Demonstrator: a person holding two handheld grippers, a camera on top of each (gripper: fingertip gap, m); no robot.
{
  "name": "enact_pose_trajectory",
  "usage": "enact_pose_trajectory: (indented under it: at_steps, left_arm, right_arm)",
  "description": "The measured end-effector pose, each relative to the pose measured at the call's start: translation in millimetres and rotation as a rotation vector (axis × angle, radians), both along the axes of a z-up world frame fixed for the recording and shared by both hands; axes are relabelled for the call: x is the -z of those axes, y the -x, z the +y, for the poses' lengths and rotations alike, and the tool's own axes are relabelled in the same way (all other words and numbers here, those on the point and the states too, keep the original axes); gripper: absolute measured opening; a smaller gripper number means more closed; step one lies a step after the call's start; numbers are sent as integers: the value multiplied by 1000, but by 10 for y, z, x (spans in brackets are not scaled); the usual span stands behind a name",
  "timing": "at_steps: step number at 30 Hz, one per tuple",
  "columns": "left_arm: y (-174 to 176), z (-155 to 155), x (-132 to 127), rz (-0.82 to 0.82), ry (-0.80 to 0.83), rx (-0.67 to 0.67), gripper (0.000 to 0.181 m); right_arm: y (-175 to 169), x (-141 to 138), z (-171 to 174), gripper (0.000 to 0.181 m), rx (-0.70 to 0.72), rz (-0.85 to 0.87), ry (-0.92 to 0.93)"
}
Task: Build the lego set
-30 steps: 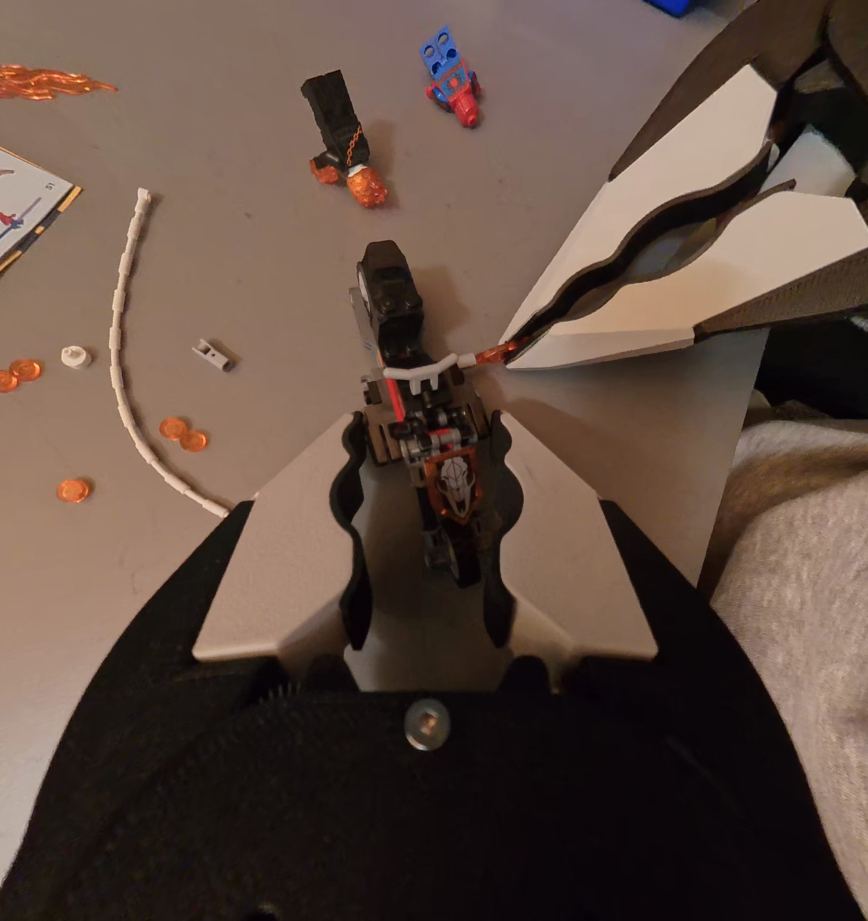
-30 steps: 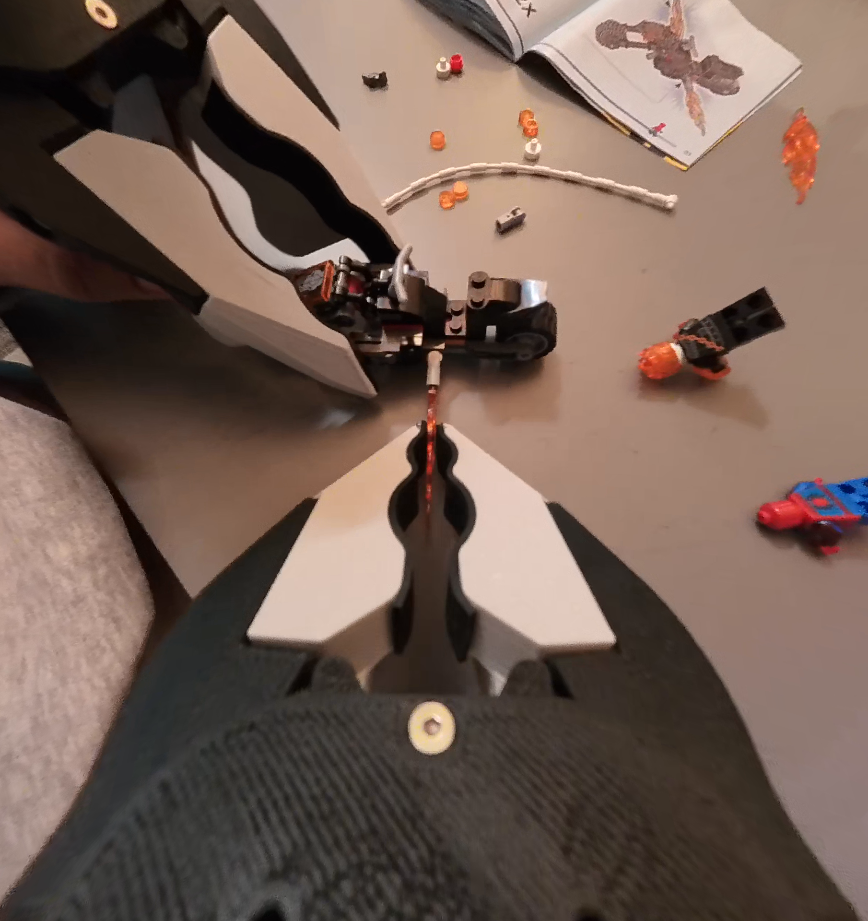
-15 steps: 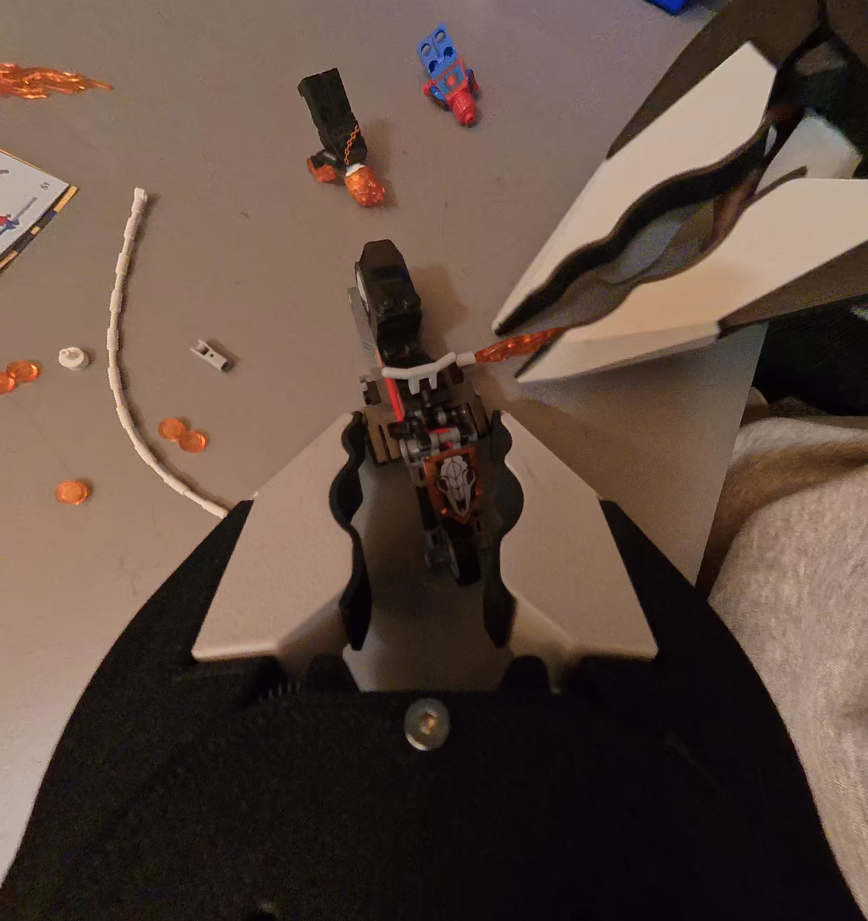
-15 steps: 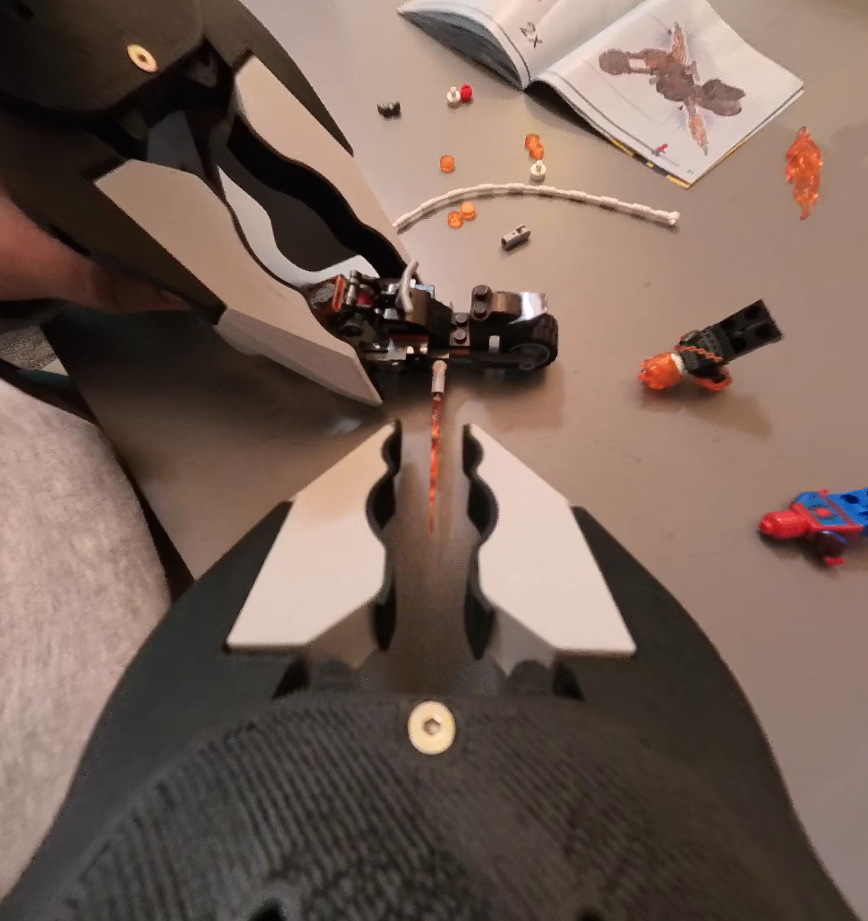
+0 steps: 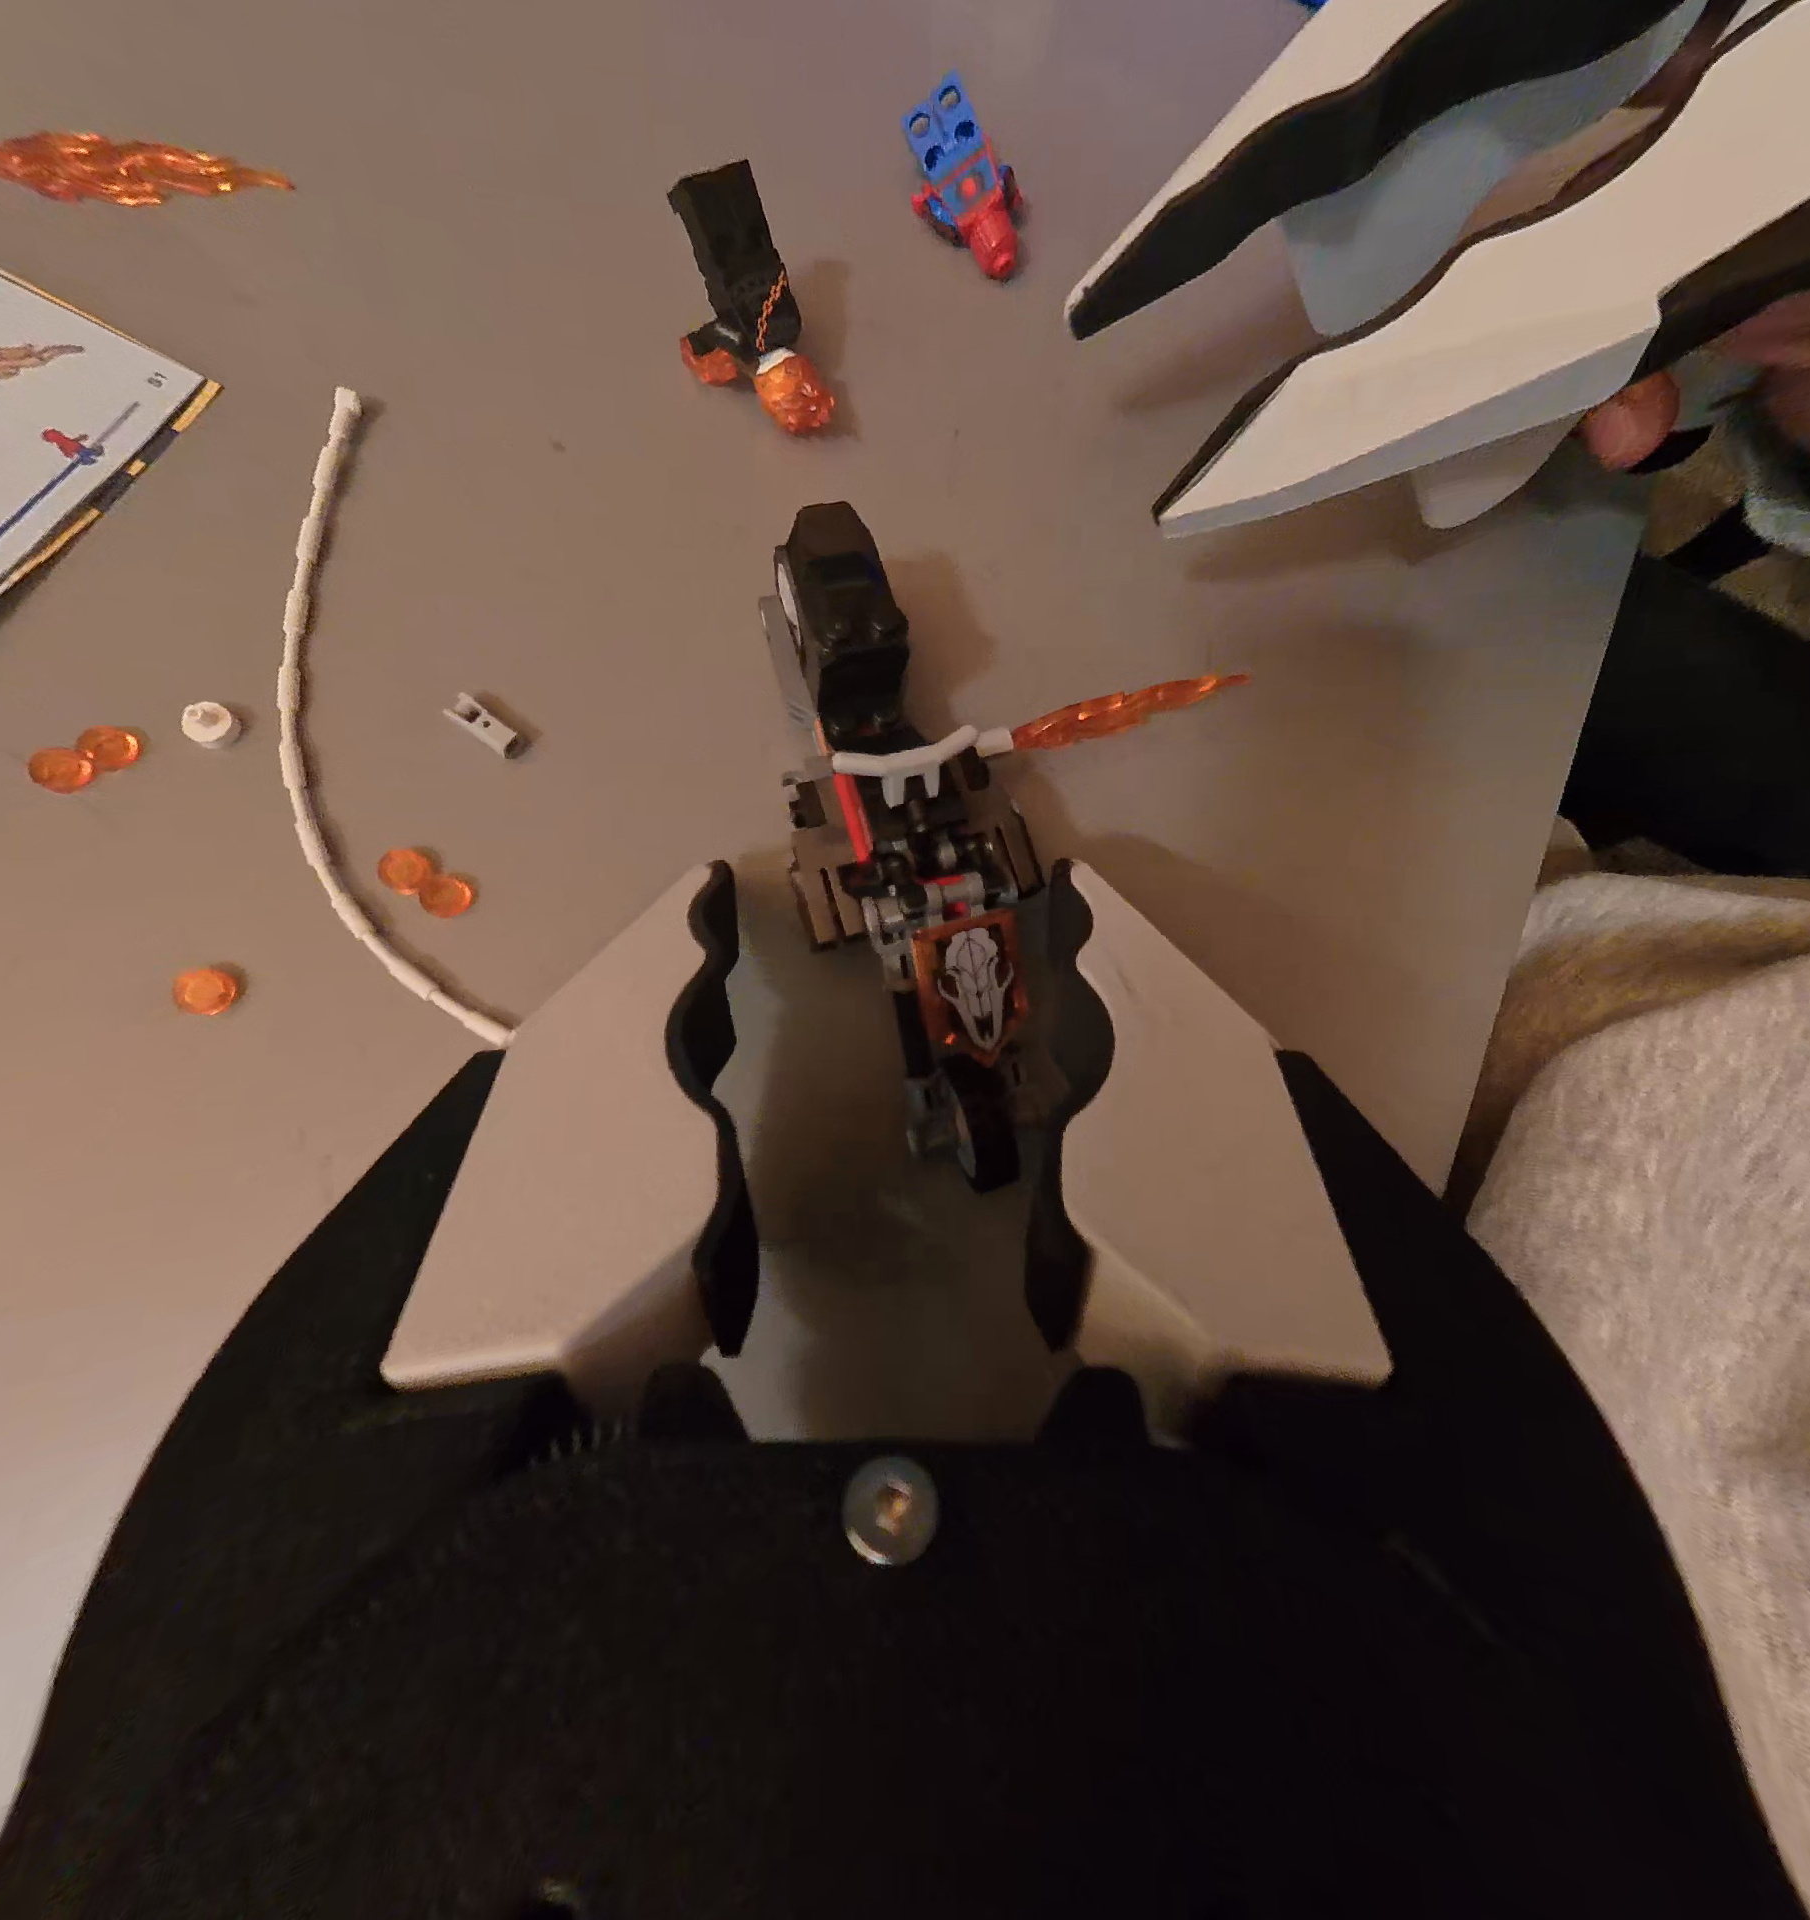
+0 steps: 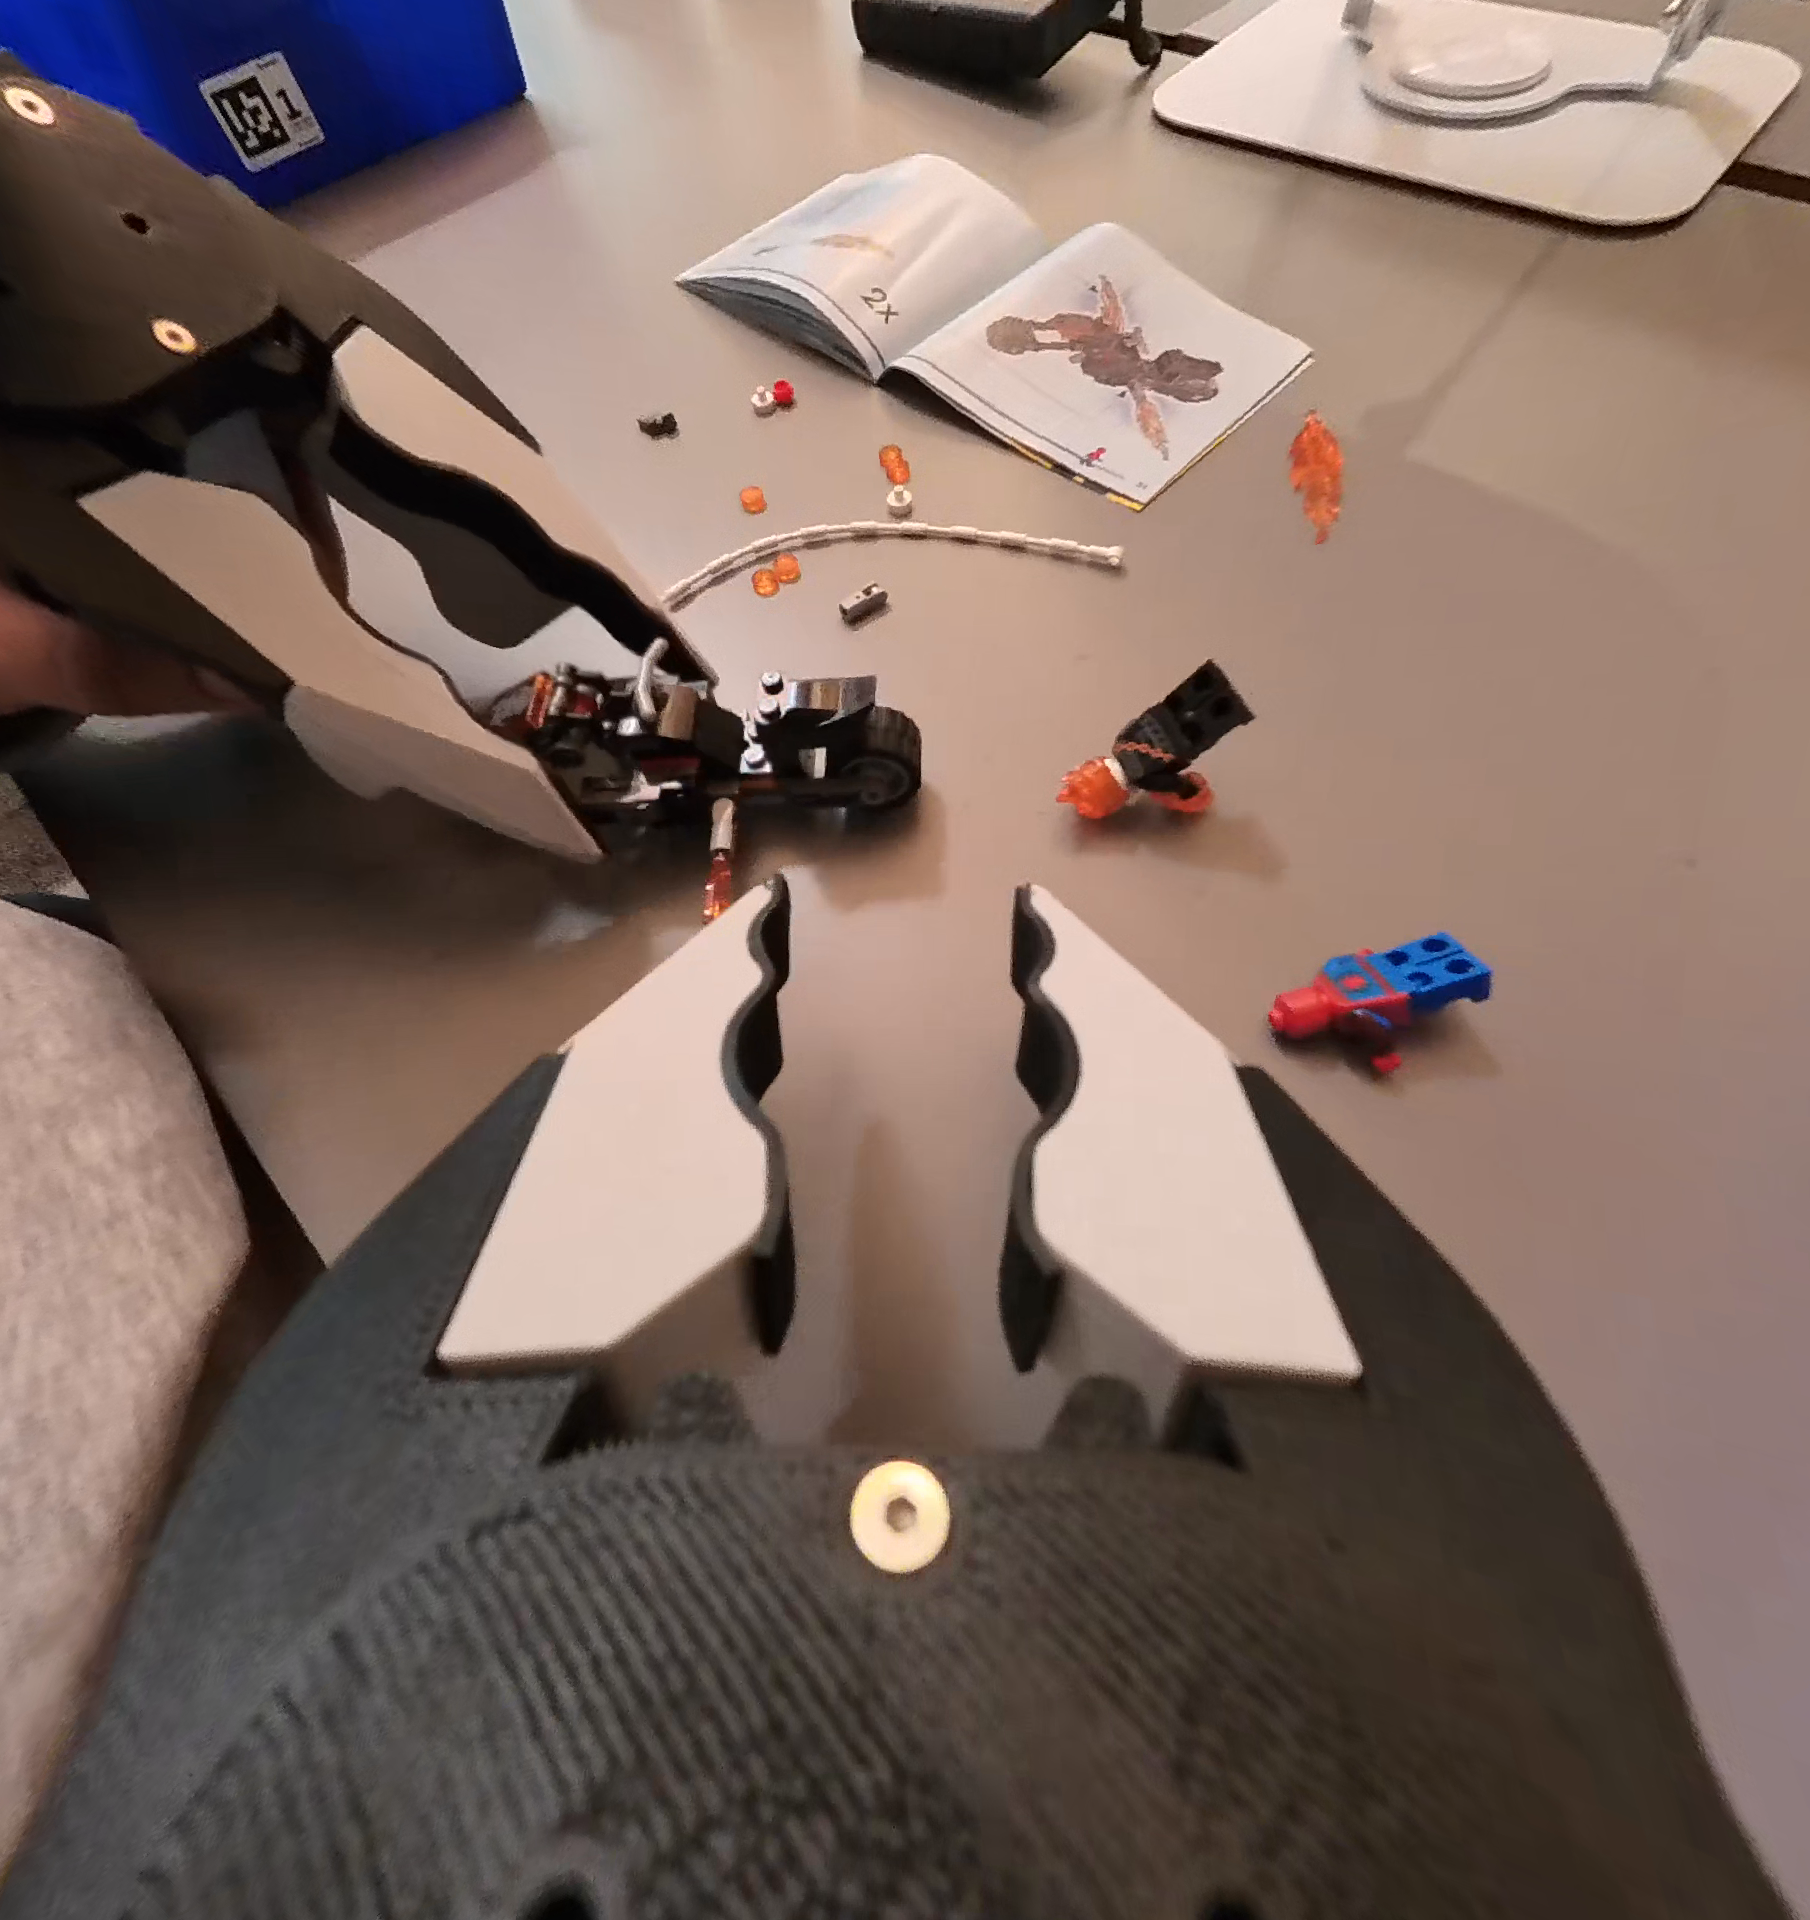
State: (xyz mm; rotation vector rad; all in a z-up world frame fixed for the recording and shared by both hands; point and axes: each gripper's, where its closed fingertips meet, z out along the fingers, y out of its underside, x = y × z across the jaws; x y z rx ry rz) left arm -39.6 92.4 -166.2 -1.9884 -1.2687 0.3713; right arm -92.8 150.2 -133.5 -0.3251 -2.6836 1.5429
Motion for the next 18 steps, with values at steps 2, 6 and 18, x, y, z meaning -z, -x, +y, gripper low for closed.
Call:
enact_pose_trajectory:
  at_steps: [2,6,18]
  left_arm:
    - [-4,-3,-37,6,-22,-1,61]
    - [-16,-43,-154,30,-91,-8,62]
    - [69,-838,-637,317,-325,-216,59]
  right_arm:
    - [2,-16,0,41,0,1,6]
    - [34,-62,5,41,8,33,11]
    - [426,-559,-70,42,82,218,116]
